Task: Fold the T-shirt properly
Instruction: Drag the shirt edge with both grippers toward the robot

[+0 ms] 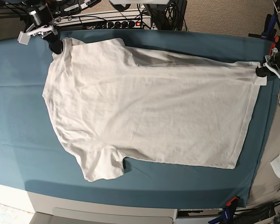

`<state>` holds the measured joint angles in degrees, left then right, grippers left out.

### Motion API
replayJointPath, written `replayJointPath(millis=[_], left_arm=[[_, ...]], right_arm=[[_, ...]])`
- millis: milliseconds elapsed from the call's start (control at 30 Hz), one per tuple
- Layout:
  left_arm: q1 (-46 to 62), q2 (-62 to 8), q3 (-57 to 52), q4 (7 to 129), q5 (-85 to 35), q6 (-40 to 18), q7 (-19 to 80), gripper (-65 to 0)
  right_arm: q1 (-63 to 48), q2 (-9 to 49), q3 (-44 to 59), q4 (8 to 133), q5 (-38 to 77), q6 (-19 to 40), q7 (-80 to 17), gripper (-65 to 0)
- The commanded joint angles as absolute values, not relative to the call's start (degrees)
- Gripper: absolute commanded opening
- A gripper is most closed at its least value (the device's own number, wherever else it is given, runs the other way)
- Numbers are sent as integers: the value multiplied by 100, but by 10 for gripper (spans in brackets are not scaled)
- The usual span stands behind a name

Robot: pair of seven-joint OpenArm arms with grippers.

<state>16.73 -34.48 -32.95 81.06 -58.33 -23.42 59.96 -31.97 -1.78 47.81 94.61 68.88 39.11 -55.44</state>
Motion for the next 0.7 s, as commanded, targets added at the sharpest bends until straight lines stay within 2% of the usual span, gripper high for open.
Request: replayJointPath(millis=[0,167,400,667], left_arm=[[1730,-3555,-3308,8169,-5878,-2351,6119,-650],[1988,-3555,-3317,8226,-5876,-2388,6160,-650],[2268,-3555,-3317,8501,-5872,-2434,6198,-650],[2322,-3555,-3317,8676,-5741,-2473,6239,-650]], right_arm=[[-3269,-106,4810,9561,6987,4000,-5492,-650],[-3273,-58,4810,9561,6910,4000,-5494,-650],[-3273,449,4810,9561,6709,4000,-5509,-650],[-3323,755,4810,9561,6534,4000,-5509,-650]])
